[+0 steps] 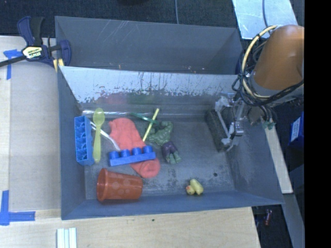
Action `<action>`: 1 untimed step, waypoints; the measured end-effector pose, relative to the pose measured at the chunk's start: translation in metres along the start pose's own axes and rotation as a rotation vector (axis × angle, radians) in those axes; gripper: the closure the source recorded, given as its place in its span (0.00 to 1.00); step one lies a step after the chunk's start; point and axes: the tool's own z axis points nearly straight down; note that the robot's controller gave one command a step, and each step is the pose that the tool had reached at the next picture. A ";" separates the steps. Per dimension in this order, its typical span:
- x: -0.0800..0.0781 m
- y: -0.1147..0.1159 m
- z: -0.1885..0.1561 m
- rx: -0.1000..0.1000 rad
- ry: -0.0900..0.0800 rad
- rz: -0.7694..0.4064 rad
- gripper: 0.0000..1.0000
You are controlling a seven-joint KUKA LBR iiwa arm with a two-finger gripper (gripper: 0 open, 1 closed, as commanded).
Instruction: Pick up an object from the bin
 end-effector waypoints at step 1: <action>-0.002 0.000 -0.005 0.001 -0.009 -0.003 0.00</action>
Offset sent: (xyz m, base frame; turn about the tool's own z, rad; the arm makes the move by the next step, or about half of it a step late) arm -0.0178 0.0592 -0.0100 0.0214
